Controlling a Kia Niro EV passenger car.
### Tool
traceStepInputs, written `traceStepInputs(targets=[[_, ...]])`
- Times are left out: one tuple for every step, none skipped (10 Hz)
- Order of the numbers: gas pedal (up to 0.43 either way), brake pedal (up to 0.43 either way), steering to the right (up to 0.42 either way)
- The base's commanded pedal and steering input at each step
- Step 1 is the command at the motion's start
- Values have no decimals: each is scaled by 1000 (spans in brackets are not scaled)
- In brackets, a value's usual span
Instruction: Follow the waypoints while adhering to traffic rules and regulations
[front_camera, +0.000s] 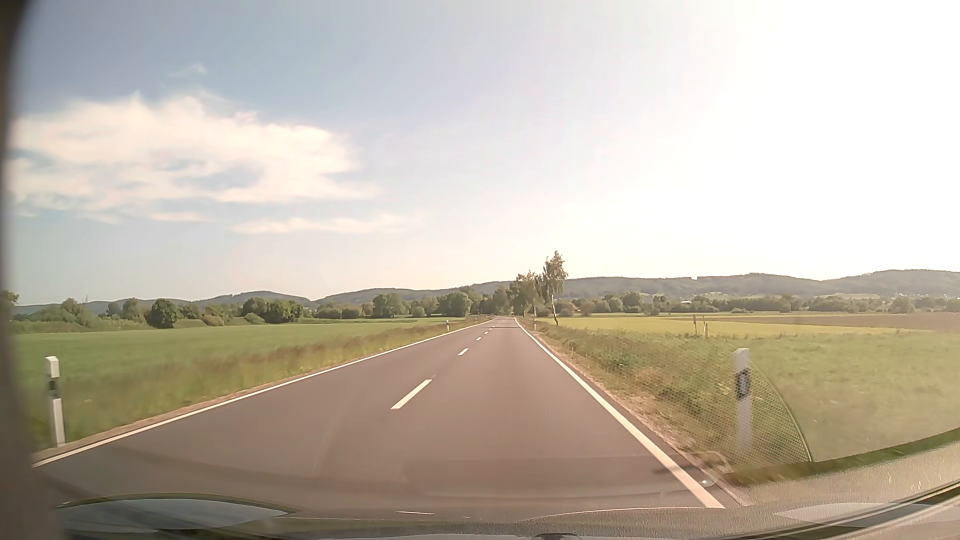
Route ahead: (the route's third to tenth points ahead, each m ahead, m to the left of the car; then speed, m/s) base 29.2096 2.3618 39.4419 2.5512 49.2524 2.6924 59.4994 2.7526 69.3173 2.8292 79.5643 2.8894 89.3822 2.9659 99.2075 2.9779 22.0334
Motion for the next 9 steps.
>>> traceStepInputs(targets=[[209, 0, -3], [209, 0, -3], [209, 0, -3], [220, 0, -3], [220, 0, -3], [220, 0, -3], [220, 0, -3], [220, 0, -4], [220, 0, -4]])
